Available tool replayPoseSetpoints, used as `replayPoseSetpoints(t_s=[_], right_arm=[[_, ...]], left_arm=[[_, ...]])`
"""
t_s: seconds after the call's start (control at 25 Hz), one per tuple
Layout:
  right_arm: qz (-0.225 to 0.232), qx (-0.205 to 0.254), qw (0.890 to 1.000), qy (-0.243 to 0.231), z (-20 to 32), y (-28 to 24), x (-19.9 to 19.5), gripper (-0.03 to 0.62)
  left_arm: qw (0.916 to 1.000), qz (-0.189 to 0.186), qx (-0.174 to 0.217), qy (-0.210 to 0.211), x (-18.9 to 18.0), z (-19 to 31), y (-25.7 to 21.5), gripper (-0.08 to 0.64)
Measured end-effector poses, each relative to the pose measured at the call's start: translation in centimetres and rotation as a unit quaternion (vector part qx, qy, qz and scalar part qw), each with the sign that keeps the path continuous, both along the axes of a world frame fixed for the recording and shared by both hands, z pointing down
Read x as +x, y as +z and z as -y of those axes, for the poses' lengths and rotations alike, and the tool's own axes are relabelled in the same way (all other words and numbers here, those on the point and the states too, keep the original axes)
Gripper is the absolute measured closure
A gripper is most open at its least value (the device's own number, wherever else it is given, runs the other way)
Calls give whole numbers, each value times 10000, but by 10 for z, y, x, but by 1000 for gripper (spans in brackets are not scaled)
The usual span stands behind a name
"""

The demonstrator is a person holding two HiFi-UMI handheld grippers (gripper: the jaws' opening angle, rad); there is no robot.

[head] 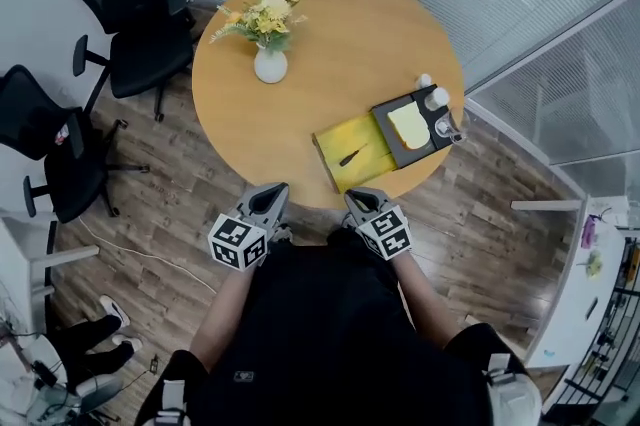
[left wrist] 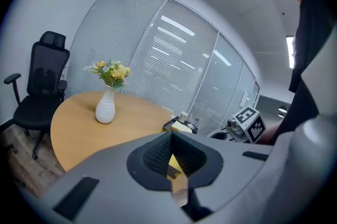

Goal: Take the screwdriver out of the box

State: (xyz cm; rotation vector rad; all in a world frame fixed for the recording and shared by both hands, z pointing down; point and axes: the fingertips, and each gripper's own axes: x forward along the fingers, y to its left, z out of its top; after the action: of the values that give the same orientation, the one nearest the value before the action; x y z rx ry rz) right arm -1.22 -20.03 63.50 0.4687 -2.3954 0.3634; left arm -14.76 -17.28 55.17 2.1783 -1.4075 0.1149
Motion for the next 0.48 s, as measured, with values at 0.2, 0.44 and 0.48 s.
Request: replayPoseSetpoints(t_s=[0.2, 0.44, 0.48], right_arm=[[79, -18, 9993, -365, 28, 8, 28, 584], [-24, -190, 9961, -861, 41, 29, 69, 584], [-32, -172, 9950, -983, 44, 30, 72, 584]], left_arm=[[9991, 111, -103, -400, 29, 19, 2, 555], [9962, 205, -204, -816, 69, 36, 1, 554], [9959, 192, -196, -864, 77, 39, 0, 554]])
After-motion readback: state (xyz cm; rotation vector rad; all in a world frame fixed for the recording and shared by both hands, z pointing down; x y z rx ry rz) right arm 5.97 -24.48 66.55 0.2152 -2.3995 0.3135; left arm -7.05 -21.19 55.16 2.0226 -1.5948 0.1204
